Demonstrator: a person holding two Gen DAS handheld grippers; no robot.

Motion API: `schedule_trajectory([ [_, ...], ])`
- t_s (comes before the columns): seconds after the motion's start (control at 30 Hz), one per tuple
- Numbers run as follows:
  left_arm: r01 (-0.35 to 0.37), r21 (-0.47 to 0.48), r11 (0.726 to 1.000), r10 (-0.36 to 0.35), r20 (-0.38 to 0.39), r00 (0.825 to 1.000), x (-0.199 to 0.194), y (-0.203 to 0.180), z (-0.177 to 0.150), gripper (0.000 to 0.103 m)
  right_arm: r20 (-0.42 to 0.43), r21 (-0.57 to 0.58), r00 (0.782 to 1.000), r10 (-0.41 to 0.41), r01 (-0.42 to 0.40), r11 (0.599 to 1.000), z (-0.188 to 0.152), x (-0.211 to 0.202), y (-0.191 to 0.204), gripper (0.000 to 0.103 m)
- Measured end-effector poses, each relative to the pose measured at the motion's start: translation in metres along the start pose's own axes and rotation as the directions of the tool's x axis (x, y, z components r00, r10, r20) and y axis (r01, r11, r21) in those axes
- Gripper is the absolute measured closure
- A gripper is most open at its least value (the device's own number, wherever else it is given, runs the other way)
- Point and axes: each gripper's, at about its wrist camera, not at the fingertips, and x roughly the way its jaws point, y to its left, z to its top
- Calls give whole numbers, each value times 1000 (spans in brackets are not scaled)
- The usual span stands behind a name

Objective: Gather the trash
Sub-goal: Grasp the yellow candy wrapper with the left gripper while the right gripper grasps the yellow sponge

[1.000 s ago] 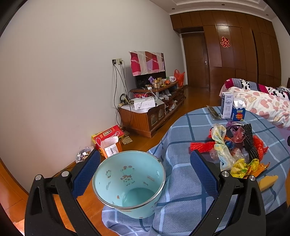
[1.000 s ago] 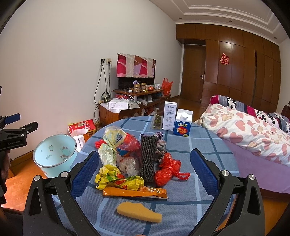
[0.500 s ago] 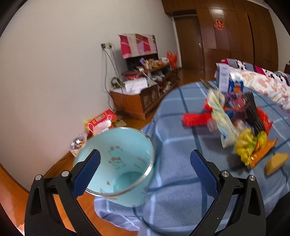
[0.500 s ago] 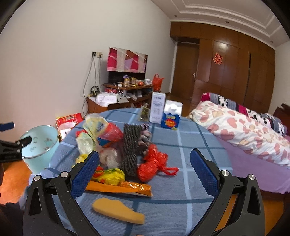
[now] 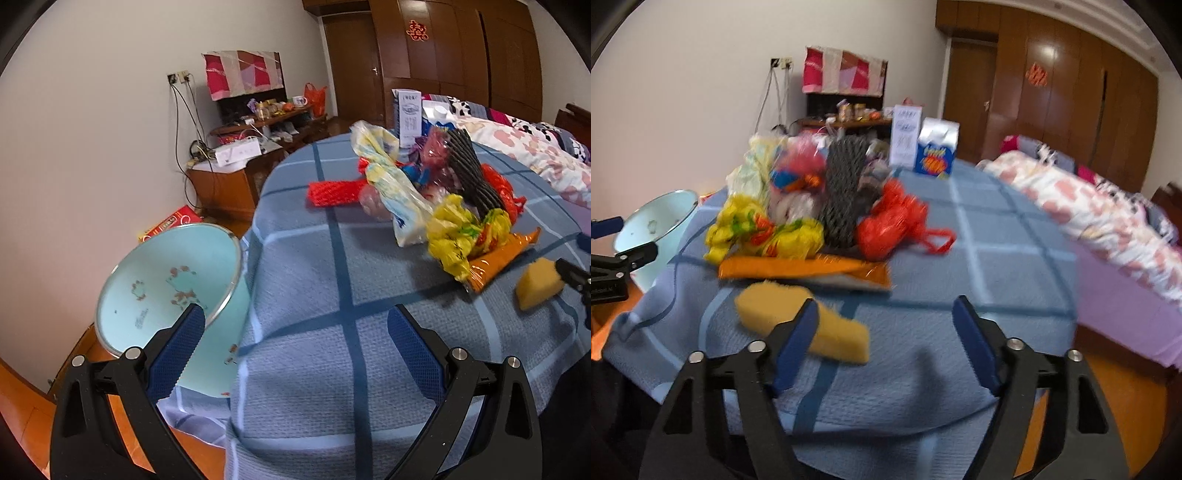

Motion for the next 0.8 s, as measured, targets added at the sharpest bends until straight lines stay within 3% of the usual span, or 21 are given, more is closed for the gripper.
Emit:
schedule_trajectory([
  [0.03,5,3,1000,-5,1,1000,0,-1,0,6,-8,3,999,35,-35,999,0,1,1,47],
  [0.1,13,4,1000,-13,12,1000,-2,-4,1,6,-25,11,996,80,-79,997,0,1,2,73],
  [0.2,30,10,999,-30,22,999,-4,-7,2,6,-38,-6,993,114,-114,993,-2,2,12,88],
  [0.4,59,34,998,-60,39,997,-7,-14,9,6,-1,31,984,180,-180,983,7,-10,5,93],
  [0.57,89,42,995,-91,61,994,-8,-25,20,7,89,53,985,146,-151,987,25,-31,-15,93],
  [0.73,121,75,990,-126,62,990,4,-49,30,8,107,105,989,103,-114,988,28,-30,-39,93],
  [0.8,140,96,985,-145,44,988,14,-59,33,19,105,108,990,99,-110,988,27,-28,-43,93],
])
